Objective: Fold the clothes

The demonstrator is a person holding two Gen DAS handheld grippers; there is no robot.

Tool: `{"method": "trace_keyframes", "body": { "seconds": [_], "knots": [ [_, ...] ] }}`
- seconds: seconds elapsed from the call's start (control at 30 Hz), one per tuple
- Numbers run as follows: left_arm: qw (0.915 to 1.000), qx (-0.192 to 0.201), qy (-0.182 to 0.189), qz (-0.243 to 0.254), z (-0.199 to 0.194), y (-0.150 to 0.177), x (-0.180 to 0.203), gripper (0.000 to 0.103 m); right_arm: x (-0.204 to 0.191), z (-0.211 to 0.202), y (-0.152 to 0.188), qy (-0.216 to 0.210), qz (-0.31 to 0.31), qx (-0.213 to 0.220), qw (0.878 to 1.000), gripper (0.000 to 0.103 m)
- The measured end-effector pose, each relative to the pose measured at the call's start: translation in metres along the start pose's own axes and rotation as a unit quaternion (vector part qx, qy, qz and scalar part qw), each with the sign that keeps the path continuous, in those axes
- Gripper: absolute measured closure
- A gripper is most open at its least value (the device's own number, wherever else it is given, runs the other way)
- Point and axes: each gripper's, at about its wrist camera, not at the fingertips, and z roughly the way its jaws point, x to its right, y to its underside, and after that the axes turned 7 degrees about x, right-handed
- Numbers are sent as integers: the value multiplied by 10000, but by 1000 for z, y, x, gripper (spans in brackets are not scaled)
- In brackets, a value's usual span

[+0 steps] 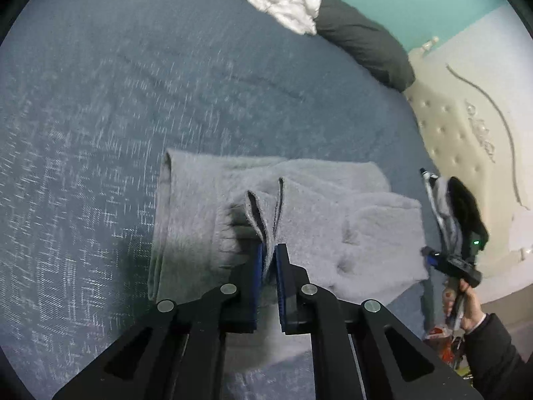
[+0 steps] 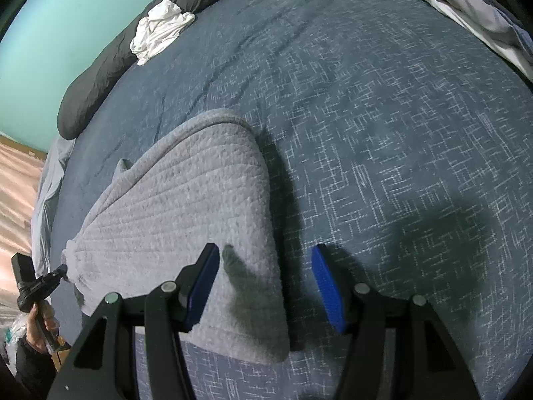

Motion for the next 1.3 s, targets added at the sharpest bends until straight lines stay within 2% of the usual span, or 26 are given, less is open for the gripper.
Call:
{"method": "trace_keyframes", "body": {
  "seconds": [0.13, 0.23, 0.37, 0.53, 0.6, 0.73, 0.77, 0.83, 0.93, 1.1, 1.2, 1.3],
  "knots": [
    [9999, 135, 56, 90, -29, 4, 4, 96, 0, -6, 0, -30, 5, 42, 10000, 44],
    [9997, 260, -20, -23, -42, 5, -6, 96, 2, -9, 0, -50, 27, 56, 10000, 44],
    [9989, 200, -345, -241, -35, 7, -34, 96, 4, -10, 3, -83, 88, 8, 9999, 44],
    [9979, -216, -526, -313, -7, 14, -48, 95, 3, -6, 9, -199, 126, -128, 9996, 44],
    [9976, -182, -527, -413, -7, 14, -49, 92, -2, -3, 5, -260, 180, -108, 9994, 44],
    [9965, 98, -634, -542, -22, 11, -56, 74, -10, 2, -5, -444, 248, 27, 9987, 44],
    [9961, 184, -656, -565, -27, 9, -57, 73, -11, -1, -6, -489, 230, 109, 9985, 44],
    [9965, 250, -623, -496, -30, 6, -55, 73, -11, -5, -8, -621, 255, 218, 9975, 44],
    [9984, 129, -533, -167, -25, 6, -39, 73, -12, -6, -9, -823, 351, 195, 9958, 42],
    [9978, -136, -578, 279, -3, 10, -21, 73, -30, 13, -5, -455, 13, -94, 9989, 41],
    [9962, -275, -723, 390, 10, 13, -21, 73, -35, 20, -3, -571, 86, -137, 9982, 41],
    [9964, -270, -749, 280, 14, 14, -26, 73, -43, 28, -1, -569, -25, -227, 9981, 50]
  ]
}}
